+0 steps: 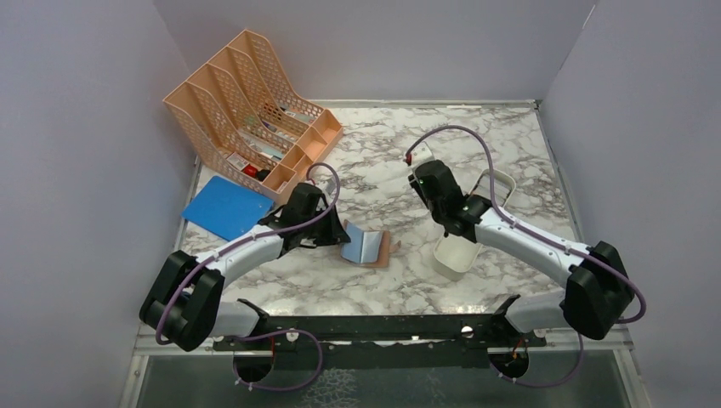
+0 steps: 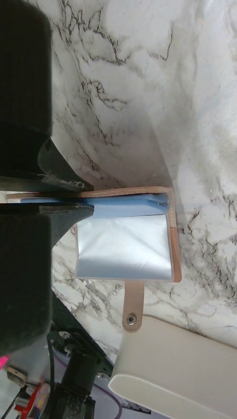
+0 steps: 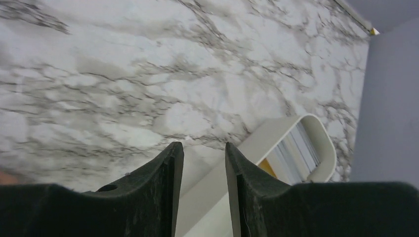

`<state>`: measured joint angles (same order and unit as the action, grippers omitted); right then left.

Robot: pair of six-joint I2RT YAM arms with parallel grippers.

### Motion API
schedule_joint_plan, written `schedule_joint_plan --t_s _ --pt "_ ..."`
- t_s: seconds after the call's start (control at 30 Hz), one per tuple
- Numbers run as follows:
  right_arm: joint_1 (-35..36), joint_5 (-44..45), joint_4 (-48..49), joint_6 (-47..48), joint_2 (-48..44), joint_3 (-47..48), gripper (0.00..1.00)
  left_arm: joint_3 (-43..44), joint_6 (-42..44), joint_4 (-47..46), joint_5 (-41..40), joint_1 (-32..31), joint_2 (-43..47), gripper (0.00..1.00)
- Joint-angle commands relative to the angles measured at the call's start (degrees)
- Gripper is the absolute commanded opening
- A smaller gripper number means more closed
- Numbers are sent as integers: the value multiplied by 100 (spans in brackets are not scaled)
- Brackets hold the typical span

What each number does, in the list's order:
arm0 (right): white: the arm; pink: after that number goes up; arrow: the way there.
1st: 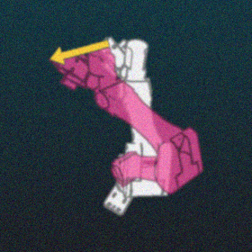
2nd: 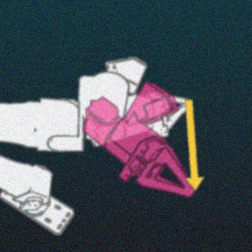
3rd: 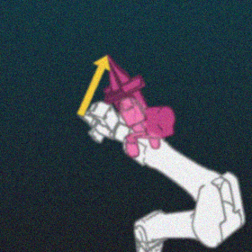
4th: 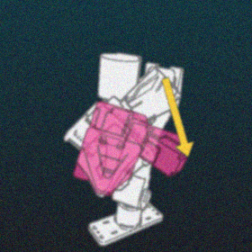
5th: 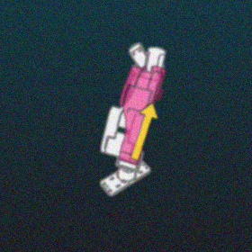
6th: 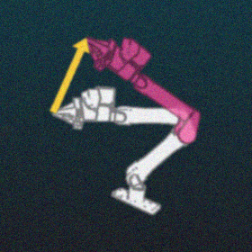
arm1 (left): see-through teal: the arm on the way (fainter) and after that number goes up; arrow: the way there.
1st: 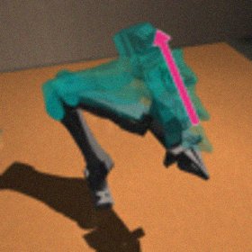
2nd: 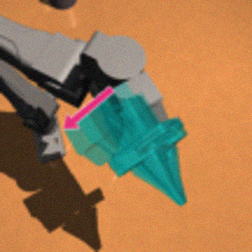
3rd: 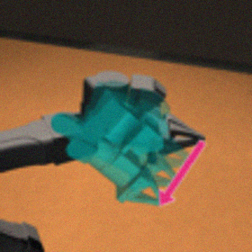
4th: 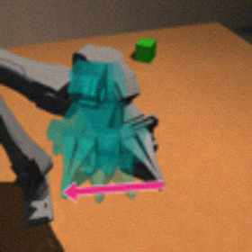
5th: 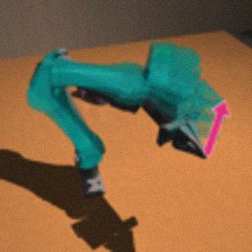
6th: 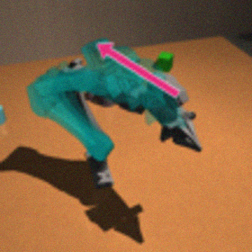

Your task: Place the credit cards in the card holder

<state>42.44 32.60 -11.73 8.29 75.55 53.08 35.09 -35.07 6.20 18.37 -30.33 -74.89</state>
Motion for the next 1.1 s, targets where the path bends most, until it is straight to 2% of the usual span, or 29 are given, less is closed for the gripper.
schedule_joint_plan --t_s 0.0,0.23,0.6,0.87,1.07 --pt "-609 519 -190 562 211 23 42 329 73 152 617 26 76 8" --pt "-1697 -1016 -504 807 -40 -23 48 683 415 670 765 27 131 8" --pt "-2871 -2131 -911 1799 292 -17 51 732 663 837 1136 26 54 8" --pt "-3252 -2393 -830 2134 917 -26 51 744 679 833 1212 27 74 8" --pt "-3268 -2163 -517 2355 1151 -233 51 770 682 833 1319 27 18 8"
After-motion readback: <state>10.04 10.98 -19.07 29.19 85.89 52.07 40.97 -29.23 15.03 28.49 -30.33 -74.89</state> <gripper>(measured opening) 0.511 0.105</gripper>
